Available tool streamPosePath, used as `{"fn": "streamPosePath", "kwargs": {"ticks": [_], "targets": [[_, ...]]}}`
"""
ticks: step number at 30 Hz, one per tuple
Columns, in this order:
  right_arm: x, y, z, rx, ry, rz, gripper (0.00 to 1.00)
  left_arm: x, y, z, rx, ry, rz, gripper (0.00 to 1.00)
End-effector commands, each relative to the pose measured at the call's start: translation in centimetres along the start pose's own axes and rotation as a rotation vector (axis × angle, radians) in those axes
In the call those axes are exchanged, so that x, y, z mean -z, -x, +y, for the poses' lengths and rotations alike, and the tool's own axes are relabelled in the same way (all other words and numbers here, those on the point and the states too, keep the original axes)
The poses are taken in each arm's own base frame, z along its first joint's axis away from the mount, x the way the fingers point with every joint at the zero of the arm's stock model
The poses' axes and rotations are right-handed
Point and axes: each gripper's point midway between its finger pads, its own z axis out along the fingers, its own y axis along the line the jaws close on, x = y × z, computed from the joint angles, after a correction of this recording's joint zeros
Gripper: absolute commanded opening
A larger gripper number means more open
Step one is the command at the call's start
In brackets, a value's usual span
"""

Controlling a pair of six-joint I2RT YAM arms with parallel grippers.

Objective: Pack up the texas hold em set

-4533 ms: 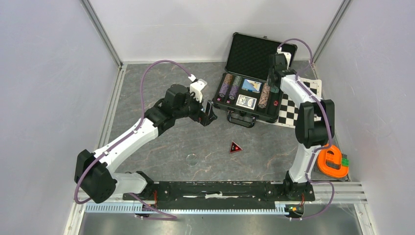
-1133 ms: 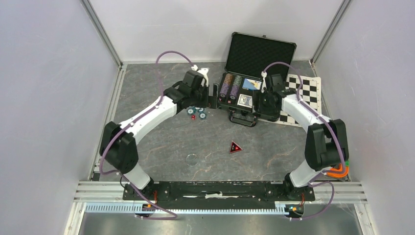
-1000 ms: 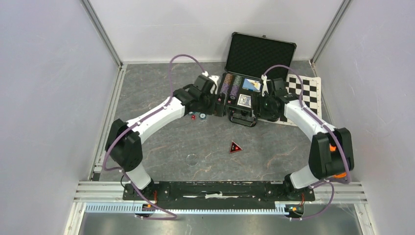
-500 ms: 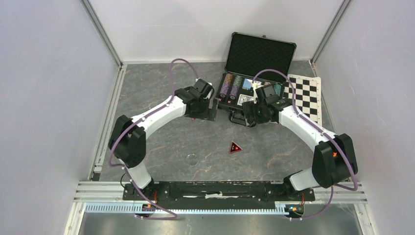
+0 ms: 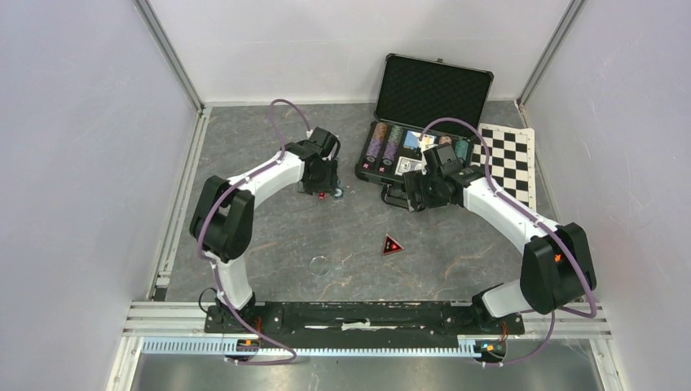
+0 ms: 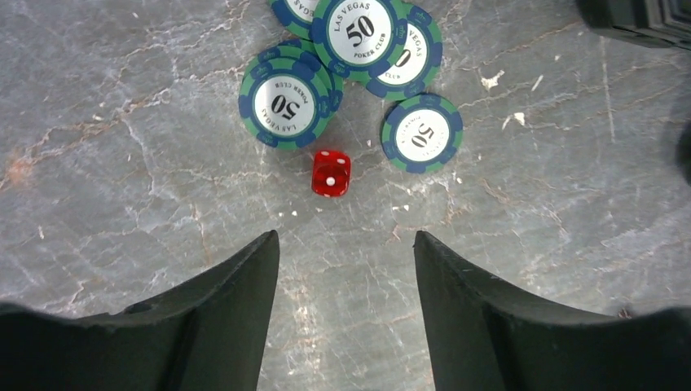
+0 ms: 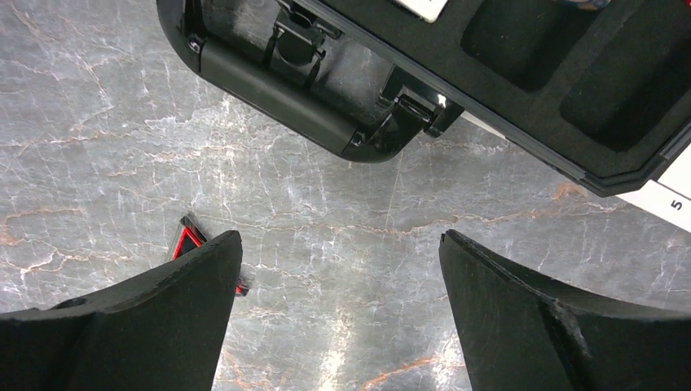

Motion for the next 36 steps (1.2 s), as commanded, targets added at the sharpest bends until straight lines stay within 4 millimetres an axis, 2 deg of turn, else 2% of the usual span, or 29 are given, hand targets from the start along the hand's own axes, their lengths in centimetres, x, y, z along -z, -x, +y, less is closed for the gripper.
{"fn": "streamPosePath", "kwargs": {"ticks": [1,10,19,23,28,31,33,36], "targets": [[1.3,3.0,0.2,-0.004,-0.006,-0.088,0.96,-0.9,1.9,-0.7,0.020,-0.013,-0.062,0.66],[1.8,3.9,0.1,0.010,-0.014,-0.095,0.96,-3.1,3.1,0.0,0.037,0.019,-0.074,0.47],[1.9,4.0,-0.1,0.021,-0.024,-0.095,0.96,-4.2,2.3,0.6,0.059,0.052,-0.043,0.46],[1.7,3.8,-0.2,0.022,-0.030,-0.088,0.97,-4.6,2.0,0.6,0.057,0.051,-0.024,0.36],[1.5,3.9,-0.3,0.030,-0.036,-0.084,0.97,-4.4,1.4,0.7,0.072,0.053,-0.007,0.34],[1.3,4.0,-0.2,0.035,-0.036,-0.080,0.97,-4.2,1.0,0.5,0.085,0.043,0.006,0.24],[1.3,4.1,-0.3,0.040,-0.038,-0.079,0.97,-3.4,1.1,0.4,0.092,0.035,-0.001,0.17],[1.4,4.1,-0.6,0.041,-0.055,-0.082,0.97,-1.7,1.9,-0.3,0.108,-0.011,-0.030,0.14]]}}
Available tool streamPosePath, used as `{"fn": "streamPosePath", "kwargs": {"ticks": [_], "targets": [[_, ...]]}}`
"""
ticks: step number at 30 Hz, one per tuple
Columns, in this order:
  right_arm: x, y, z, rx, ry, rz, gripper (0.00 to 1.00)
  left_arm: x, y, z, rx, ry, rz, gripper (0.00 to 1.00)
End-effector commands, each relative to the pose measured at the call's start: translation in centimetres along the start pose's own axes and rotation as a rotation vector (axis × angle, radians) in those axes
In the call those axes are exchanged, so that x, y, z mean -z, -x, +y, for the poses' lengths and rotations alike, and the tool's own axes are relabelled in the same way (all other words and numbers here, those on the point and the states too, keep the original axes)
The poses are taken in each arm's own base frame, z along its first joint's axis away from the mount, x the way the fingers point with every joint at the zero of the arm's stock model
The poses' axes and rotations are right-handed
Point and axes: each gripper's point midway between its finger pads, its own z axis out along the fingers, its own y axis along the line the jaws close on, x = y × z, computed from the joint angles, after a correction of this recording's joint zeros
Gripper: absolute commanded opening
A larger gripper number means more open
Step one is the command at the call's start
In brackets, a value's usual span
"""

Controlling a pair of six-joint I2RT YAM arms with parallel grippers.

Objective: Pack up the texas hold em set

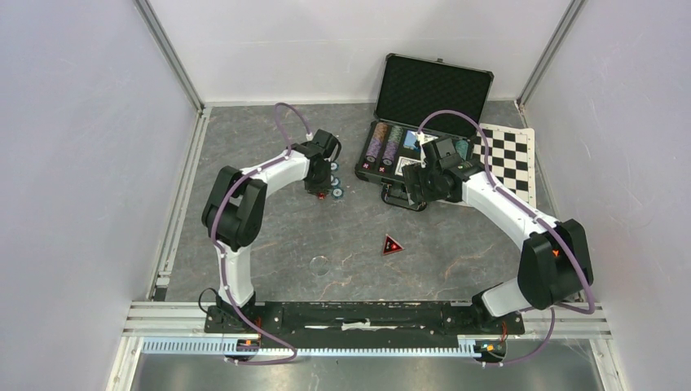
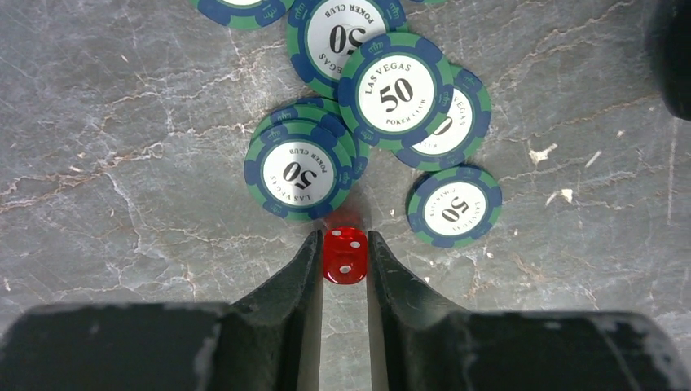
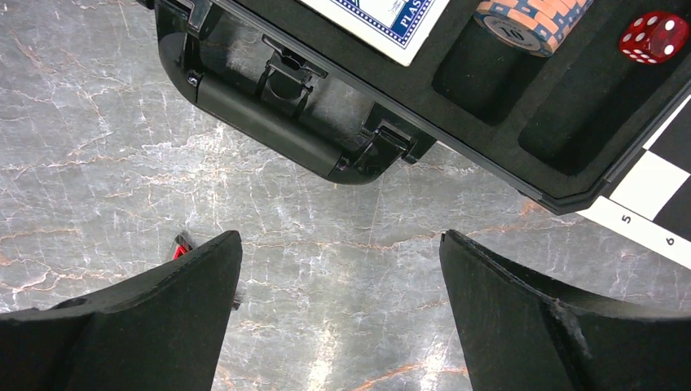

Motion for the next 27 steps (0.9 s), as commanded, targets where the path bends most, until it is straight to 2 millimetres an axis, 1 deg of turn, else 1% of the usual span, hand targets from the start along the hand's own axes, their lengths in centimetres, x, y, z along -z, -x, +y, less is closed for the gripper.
{"fn": "streamPosePath", "kwargs": {"ticks": [1,2,6,10,13,15,18,21,24,27], "targets": [[1.0,2.0,-0.6,0.015,-0.040,-0.052,0.97,3.9,2.1,-1.6,0.067,-0.097,-0.063,0.14],[1.2,2.1,-0.9,0.012,-0.057,-0.063,0.97,4.5,2.3,-2.1,0.067,-0.126,-0.058,0.13],[2.2,3.3,-1.8,-0.001,-0.102,-0.132,0.97,7.4,3.3,-5.5,0.093,-0.301,-0.041,0.12],[2.9,3.8,-2.2,-0.011,-0.116,-0.179,0.96,10.0,5.2,-9.2,0.147,-0.493,-0.054,0.12],[3.0,3.8,-2.3,-0.011,-0.123,-0.182,0.96,11.0,6.7,-11.8,0.210,-0.615,-0.051,0.12],[3.1,3.8,-2.4,-0.011,-0.128,-0.184,0.96,11.1,7.6,-13.1,0.249,-0.673,-0.050,0.12],[3.2,3.8,-2.7,-0.011,-0.142,-0.188,0.96,10.3,8.6,-14.4,0.288,-0.725,-0.039,0.13],[3.4,3.8,-3.0,-0.006,-0.154,-0.192,0.96,9.7,9.0,-15.6,0.296,-0.750,-0.026,0.13],[3.6,3.7,-3.3,-0.007,-0.167,-0.196,0.96,9.5,9.4,-16.7,0.283,-0.763,-0.030,0.13],[3.7,3.7,-3.5,-0.009,-0.172,-0.199,0.96,9.1,9.7,-17.4,0.277,-0.767,-0.032,0.12]]}}
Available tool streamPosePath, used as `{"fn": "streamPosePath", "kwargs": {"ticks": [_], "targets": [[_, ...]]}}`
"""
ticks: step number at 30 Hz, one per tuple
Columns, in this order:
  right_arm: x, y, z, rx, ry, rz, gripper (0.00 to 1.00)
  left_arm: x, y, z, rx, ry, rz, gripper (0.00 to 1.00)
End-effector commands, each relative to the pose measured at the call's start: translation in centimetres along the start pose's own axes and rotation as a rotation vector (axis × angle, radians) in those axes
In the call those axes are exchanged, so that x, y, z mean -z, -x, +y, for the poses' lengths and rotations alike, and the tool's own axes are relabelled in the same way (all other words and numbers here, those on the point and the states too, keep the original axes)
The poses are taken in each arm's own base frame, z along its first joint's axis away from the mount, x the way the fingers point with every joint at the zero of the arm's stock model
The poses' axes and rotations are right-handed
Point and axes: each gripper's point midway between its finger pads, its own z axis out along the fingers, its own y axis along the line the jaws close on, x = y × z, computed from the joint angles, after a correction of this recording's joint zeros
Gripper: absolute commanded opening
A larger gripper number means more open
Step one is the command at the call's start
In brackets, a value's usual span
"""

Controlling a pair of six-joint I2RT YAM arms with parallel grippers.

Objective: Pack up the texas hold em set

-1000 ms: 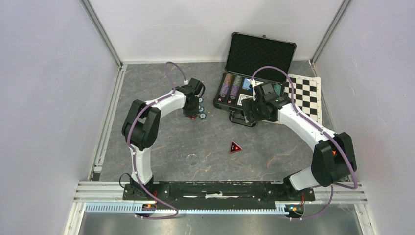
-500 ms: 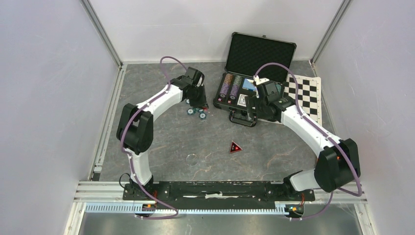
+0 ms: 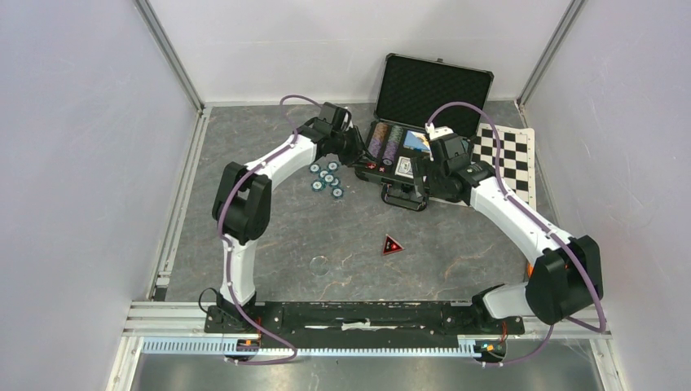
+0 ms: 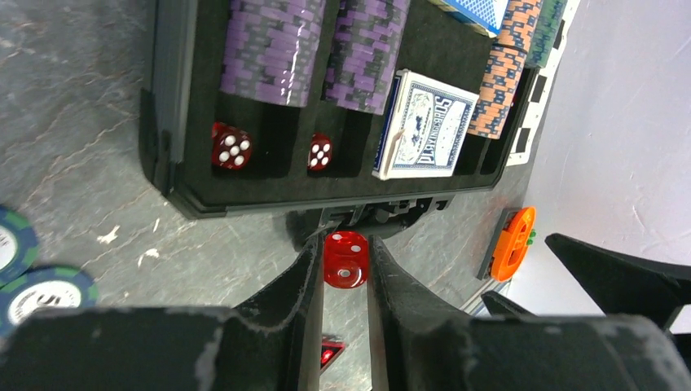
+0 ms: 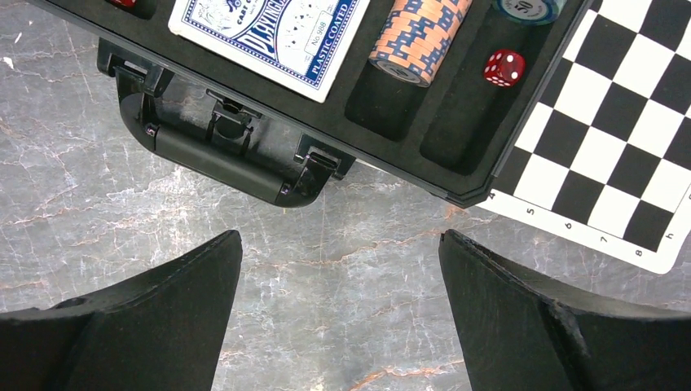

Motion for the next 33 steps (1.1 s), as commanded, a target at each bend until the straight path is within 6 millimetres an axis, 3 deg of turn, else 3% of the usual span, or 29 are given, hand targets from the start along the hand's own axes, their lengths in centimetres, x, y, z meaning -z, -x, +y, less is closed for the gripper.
{"fn": "streamPosePath", "kwargs": {"ticks": [1,15,29,31,33], "targets": [[1.1,1.4,-0.9,-0.006,-0.028,-0.066,0.96,-0.4,1.2,-3.6,-0.001,-0.094,-0.019,0.12],[1.2,1.3,-1.2,-0.014,-0.031,-0.068,0.96,-2.7,2.0,-3.0,0.016,-0.078,-0.043,0.12],[1.2,1.2,-1.0,-0.019,-0.019,-0.067,0.96,-4.9,2.2,-2.4,0.056,-0.073,-0.036,0.20],[1.2,1.1,-1.0,-0.017,-0.019,-0.064,0.96,-5.0,2.0,-2.6,0.056,-0.075,-0.032,0.25],[1.1,1.1,-1.0,-0.020,-0.018,-0.064,0.96,-5.0,1.8,-2.8,0.055,-0.079,-0.026,0.36]]}}
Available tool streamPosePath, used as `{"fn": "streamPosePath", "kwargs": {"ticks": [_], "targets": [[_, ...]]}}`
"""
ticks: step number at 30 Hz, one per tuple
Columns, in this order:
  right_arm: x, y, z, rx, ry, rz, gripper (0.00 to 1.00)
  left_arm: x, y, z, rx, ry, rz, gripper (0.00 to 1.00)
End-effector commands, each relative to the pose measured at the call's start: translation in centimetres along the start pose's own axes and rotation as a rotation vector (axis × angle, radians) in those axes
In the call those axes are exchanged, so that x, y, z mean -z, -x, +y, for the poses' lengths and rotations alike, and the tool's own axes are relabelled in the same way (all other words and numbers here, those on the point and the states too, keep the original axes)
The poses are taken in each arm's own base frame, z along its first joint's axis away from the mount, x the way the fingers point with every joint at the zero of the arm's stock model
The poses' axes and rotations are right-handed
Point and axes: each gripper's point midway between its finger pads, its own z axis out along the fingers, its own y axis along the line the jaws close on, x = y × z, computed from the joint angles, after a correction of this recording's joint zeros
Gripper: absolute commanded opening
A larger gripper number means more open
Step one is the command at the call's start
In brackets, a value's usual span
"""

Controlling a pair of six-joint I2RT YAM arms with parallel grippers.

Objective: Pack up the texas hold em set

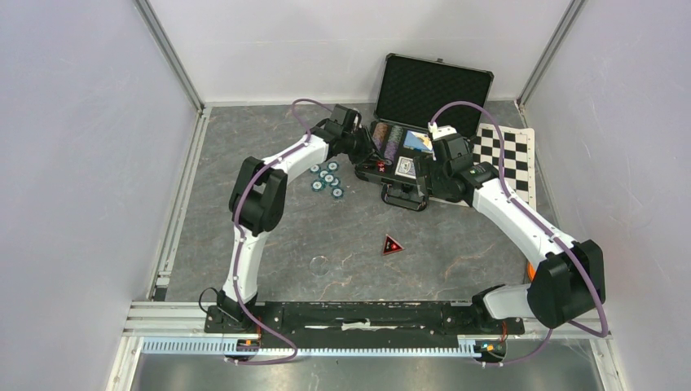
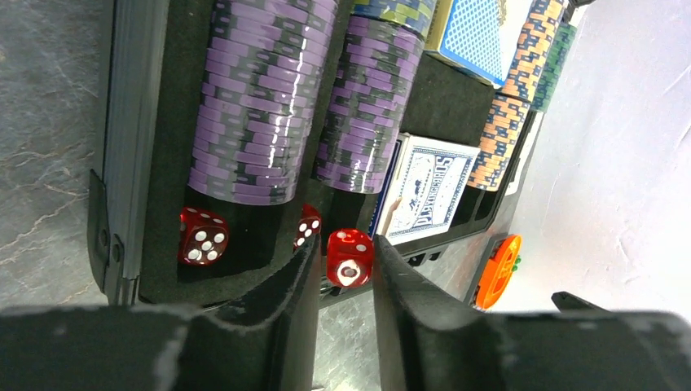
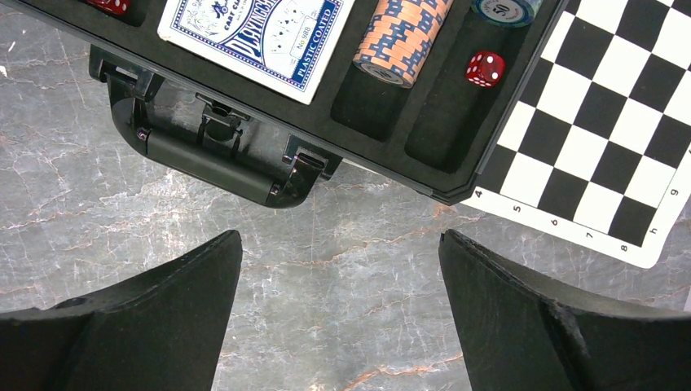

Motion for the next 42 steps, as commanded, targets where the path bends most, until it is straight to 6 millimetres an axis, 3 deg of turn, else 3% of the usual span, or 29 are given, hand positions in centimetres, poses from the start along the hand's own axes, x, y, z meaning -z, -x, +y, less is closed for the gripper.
{"fn": "streamPosePath", "kwargs": {"ticks": [1,3,7,12,17,25,31,38,42], "targets": [[0.6,0.9,-0.2,-0.013,0.003,-0.043,0.96,0.2,0.8,-2.7,-0.006,-0.062,-0.028,0.41],[0.5,0.8,-0.2,-0.011,0.004,-0.042,0.96,0.7,0.8,-2.9,-0.013,-0.063,-0.032,0.51],[0.4,0.7,-0.1,-0.009,0.006,-0.037,0.96,1.8,0.7,-2.9,-0.044,-0.042,-0.033,0.61],[0.4,0.9,0.1,-0.005,0.018,-0.040,0.96,4.0,1.2,-2.6,-0.074,-0.019,-0.066,0.60],[0.3,0.8,0.4,0.007,0.033,-0.036,0.96,7.6,1.3,-1.5,-0.245,0.085,-0.099,0.63],[0.0,0.8,1.5,0.000,0.091,-0.031,0.96,11.9,1.4,6.3,-0.434,0.454,-0.114,0.83],[-0.1,0.6,1.7,-0.002,0.100,-0.029,0.95,12.7,1.7,10.4,-0.455,0.620,-0.083,0.99],[-0.2,0.8,1.8,0.000,0.101,-0.029,0.95,12.6,0.9,13.4,-0.407,0.678,-0.048,0.99],[-0.1,0.7,1.7,0.001,0.100,-0.030,0.95,12.0,0.5,14.8,-0.379,0.671,-0.017,0.95]]}}
